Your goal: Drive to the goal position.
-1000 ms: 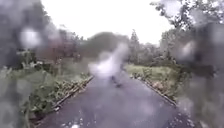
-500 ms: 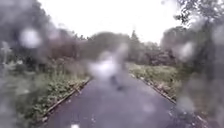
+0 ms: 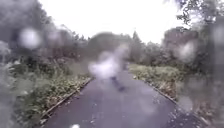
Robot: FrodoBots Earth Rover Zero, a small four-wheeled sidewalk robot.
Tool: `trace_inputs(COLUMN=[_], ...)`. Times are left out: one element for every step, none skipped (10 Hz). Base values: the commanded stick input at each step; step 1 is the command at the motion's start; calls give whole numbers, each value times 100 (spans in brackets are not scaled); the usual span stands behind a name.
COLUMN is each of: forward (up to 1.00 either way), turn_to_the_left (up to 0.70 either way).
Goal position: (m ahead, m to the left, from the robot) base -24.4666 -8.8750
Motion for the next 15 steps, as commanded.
trace_inputs(forward=[0,0,0,0,0,0,0,0,0,0,0,0,0,0,0], turn_to_the_left=[85,85,85,85,85,85,85,85,85,85,85,85,85,85,85])
